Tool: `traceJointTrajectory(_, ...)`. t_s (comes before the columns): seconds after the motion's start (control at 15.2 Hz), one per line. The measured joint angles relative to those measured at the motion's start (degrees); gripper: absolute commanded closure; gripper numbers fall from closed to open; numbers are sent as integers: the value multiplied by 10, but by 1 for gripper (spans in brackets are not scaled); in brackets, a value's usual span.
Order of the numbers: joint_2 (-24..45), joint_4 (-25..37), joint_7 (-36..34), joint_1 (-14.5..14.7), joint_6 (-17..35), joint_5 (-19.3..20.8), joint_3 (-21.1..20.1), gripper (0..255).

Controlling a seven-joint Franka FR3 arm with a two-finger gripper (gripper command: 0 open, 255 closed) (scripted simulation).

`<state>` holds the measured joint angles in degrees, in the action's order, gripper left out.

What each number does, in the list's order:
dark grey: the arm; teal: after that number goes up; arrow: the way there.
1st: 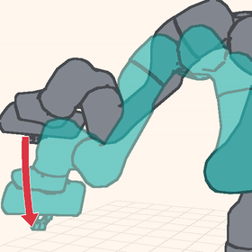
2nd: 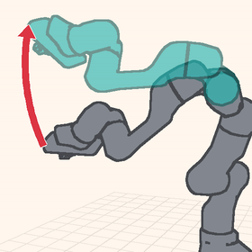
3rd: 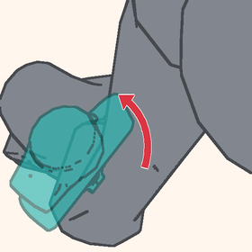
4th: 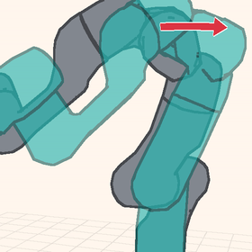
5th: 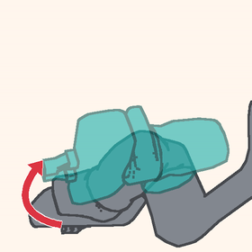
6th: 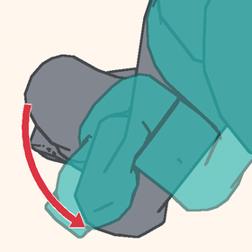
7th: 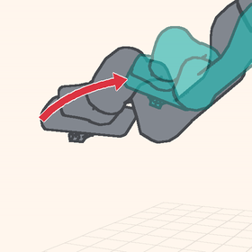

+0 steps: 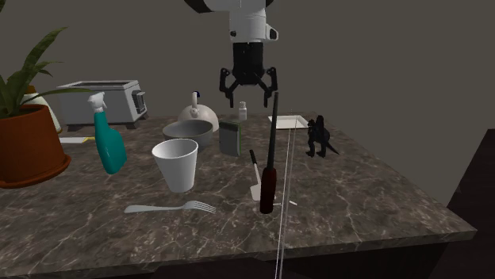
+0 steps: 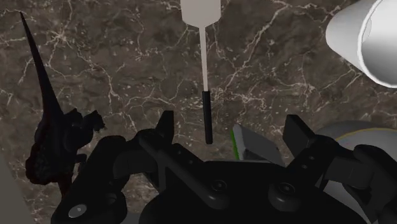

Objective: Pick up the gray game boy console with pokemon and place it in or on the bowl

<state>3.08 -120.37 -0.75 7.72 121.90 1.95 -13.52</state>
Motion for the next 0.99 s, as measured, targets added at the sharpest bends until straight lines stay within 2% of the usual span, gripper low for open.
traceJointTrajectory(0.53,160,129,-34,37,38,53,-12,0)
traceJointTrajectory(0.73,224,196,-40,55,37,71,-11,0)
traceJointTrajectory(0.99,253,210,-48,64,54,81,-9,0)
